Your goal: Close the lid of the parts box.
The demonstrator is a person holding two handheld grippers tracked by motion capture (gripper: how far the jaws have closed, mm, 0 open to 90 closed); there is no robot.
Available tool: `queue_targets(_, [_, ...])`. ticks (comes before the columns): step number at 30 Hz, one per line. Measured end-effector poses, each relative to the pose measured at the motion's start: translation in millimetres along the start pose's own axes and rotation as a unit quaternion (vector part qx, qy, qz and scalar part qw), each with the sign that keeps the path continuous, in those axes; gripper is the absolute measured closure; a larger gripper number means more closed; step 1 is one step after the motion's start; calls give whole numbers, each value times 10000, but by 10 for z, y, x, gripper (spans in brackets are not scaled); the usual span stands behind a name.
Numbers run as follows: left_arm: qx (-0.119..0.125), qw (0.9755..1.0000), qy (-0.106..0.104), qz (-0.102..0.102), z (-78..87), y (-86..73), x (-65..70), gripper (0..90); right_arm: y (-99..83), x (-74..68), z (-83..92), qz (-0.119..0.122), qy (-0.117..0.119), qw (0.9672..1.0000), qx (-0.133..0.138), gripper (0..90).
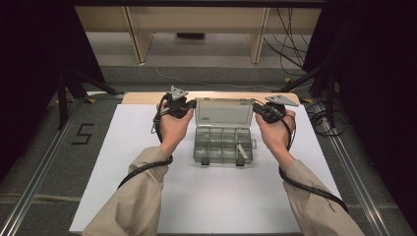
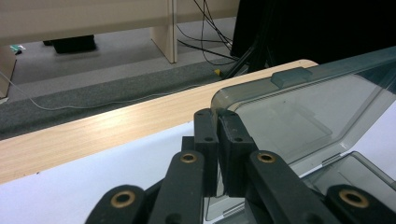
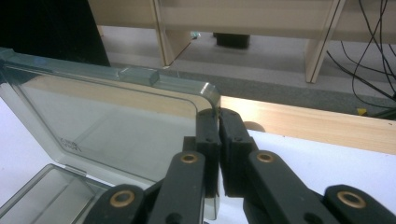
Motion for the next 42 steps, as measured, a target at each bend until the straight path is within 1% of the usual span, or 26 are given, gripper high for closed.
queue_targets(3, [8,10000,8,-48,15,-9,7,864,-9,0,8,89,-31,9999,53,878])
queue_targets(4, [15,10000,9,-67,20,-12,10,864,-13,-10,20,31,-9,10000,23,878])
queue_targets(6, [15,9999,5,-102,29,-17,16,864,-19,-9,35,70,-58,10000,-5,878])
queue_targets(8, [38,9999,3,-96,35,-23,21,864,-24,-9,41,107,-44,9999,12,878])
queue_targets(10, [41,9999,3,-114,45,-29,22,864,-30,-18,52,59,-16,10000,0,878])
queue_targets(13, [56,9999,-18,-107,58,-36,31,863,-42,-17,71,132,-63,9999,-8,878])
queue_targets(15, [56,9999,-21,-138,68,-41,34,863,-48,-24,77,83,-6,10000,31,878])
queue_targets(16, [58,9999,-20,-157,73,-44,37,863,-50,-24,85,89,-2,10000,3,878])
queue_targets(17, [65,9998,-12,-166,77,-47,42,863,-52,-22,92,107,-50,9999,-9,878])
queue_targets(20, [76,9998,-10,-187,88,-54,50,863,-59,-31,107,102,-10,9999,-22,879])
queue_targets(21, [74,9998,-10,-195,90,-56,51,862,-64,-31,105,118,6,9999,20,879])
queue_targets(23, [79,9997,-3,-213,98,-61,56,863,-70,-33,120,135,-29,9999,-27,879])
queue_targets(25, [87,9997,1,-216,105,-66,61,862,-75,-36,123,141,-29,9999,12,879])
queue_targets(27, [91,9997,-8,-243,113,-73,62,861,-83,-39,138,158,-53,9999,-27,879])
queue_targets(34, [113,9995,-15,-293,143,-95,78,861,-105,-50,161,208,-15,9998,31,879])
queue_targets(37, [117,9994,-30,-317,157,-104,85,861,-116,-51,186,246,-53,9997,-19,879])
queue_targets(39, [119,9994,-28,-336,166,-108,88,860,-125,-59,193,216,5,9998,10,879])
queue_targets(40, [123,9993,-45,-349,173,-114,89,860,-128,-57,202,245,5,9997,-19,879])
queue_targets(41, [130,9993,-56,-340,177,-119,91,860,-135,-57,206,274,-2,9996,14,879])
queue_targets(42, [126,9994,-52,-327,182,-124,94,860,-141,-61,218,257,-29,9997,-32,879])
Point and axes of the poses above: each handheld gripper's, and its own axes: z roughly backward along the jaws, y roughly out of its top, x roughly to its right, the point moved 3 cm from there along -z, roughly forward along the jaws, and after that the axes turned 8 degrees about -z, right-handed, at the moved point
